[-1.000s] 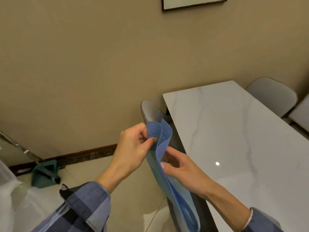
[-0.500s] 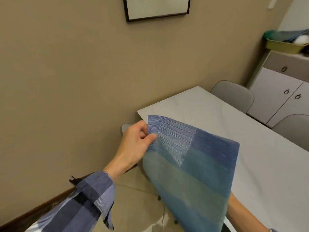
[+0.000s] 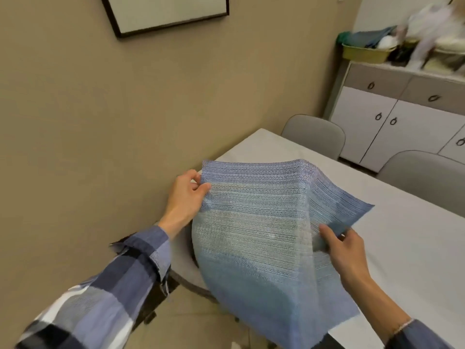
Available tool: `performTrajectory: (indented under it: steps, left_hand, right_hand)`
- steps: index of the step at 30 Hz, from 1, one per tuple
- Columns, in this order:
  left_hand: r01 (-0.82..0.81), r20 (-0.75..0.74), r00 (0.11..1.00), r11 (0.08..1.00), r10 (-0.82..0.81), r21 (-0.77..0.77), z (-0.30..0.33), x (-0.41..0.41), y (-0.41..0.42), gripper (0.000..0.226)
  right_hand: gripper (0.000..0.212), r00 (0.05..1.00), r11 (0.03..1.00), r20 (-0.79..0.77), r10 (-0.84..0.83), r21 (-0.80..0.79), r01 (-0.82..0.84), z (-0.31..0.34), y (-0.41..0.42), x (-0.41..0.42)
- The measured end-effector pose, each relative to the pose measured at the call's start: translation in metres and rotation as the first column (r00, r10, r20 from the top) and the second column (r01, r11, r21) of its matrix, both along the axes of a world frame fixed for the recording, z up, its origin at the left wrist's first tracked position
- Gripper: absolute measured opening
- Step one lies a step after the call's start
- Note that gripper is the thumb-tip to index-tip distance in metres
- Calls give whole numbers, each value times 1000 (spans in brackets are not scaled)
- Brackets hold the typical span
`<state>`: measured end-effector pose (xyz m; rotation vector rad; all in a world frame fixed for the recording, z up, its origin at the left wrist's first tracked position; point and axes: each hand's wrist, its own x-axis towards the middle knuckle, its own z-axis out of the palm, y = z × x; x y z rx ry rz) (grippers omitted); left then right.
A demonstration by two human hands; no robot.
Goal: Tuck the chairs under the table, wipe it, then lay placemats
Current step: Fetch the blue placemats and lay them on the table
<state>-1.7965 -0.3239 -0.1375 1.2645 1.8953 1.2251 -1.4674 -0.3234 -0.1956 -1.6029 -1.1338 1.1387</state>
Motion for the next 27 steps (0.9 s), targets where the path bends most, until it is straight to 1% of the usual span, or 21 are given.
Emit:
performTrajectory:
  steps: [2, 6, 8, 10, 13, 15, 19, 23, 27]
  left_hand:
    - [-31, -19, 999, 999, 31, -13, 0, -10, 25, 14]
    - [-83, -99, 992, 996, 79, -40, -4, -28, 71, 12]
    - [-53, -160, 986, 996, 40, -78, -10, -37, 95, 6]
    - [-36, -209, 978, 993, 12, -109, -17, -46, 115, 5]
    - [-17, -290, 957, 987, -30, -158, -36, -58, 149, 15]
    - [3, -305, 950, 980, -64, -197, -50, -63, 169, 18]
    - [70, -352, 924, 969, -153, -238, -76, -76, 206, 15]
    - [140, -343, 912, 956, -225, -257, -97, -94, 254, 15]
    - [194, -334, 899, 941, -284, -277, -123, -99, 302, 10]
  right_hand:
    - [8, 999, 999, 24, -44, -12, 45, -8, 17, 2]
    - [24, 983, 989, 131, -130, -60, 139, -25, 46, 11]
    - [31, 976, 983, 155, -151, -85, 165, -33, 59, 13]
    - [35, 971, 976, 168, -170, -109, 189, -39, 68, 10]
    - [34, 960, 960, 183, -211, -145, 238, -56, 81, 3]
    - [34, 951, 947, 190, -244, -163, 275, -69, 89, -2]
    - [36, 927, 911, 209, -311, -212, 353, -89, 106, -19]
    - [45, 894, 860, 238, -379, -265, 435, -110, 128, -40]
    - [44, 850, 802, 275, -449, -296, 519, -144, 154, -59]
